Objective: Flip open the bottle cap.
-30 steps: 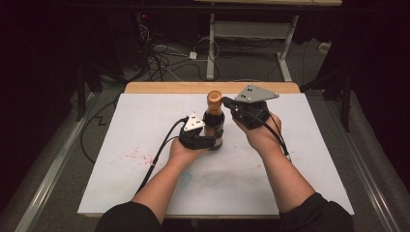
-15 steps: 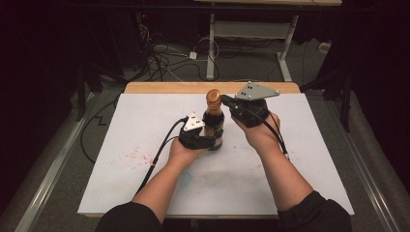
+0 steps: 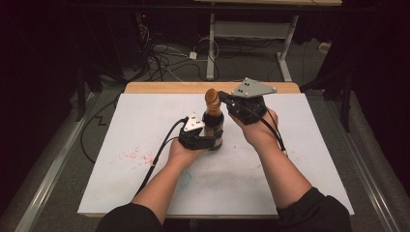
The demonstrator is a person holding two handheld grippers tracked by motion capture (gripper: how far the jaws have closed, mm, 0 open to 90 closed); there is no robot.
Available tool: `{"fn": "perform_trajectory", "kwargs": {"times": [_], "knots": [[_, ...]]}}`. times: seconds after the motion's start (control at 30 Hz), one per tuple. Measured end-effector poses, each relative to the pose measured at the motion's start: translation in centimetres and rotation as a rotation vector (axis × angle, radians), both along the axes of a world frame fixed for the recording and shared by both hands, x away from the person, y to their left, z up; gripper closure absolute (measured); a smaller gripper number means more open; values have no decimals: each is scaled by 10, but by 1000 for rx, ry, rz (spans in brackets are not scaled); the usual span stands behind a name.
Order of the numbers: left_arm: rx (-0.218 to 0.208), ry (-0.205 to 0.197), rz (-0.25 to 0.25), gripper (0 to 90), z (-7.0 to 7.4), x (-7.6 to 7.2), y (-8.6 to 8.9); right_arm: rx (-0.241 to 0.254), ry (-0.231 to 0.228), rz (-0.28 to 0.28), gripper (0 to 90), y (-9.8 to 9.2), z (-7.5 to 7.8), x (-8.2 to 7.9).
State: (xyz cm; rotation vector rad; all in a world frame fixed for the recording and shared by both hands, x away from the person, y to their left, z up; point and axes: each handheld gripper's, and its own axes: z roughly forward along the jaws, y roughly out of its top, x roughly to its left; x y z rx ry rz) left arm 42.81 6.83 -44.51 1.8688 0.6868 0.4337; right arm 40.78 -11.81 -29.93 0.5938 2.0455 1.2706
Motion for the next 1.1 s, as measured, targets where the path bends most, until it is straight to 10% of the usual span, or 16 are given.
{"fn": "perform_trajectory", "kwargs": {"times": [0.53, 1.1], "knots": [[-11, -2, 1, 291, -1, 1, 0, 30, -27, 65, 900, 19, 10, -8], [-17, 1, 0, 287, -2, 2, 0, 92, 53, -27, 900, -32, -11, 4]]}}
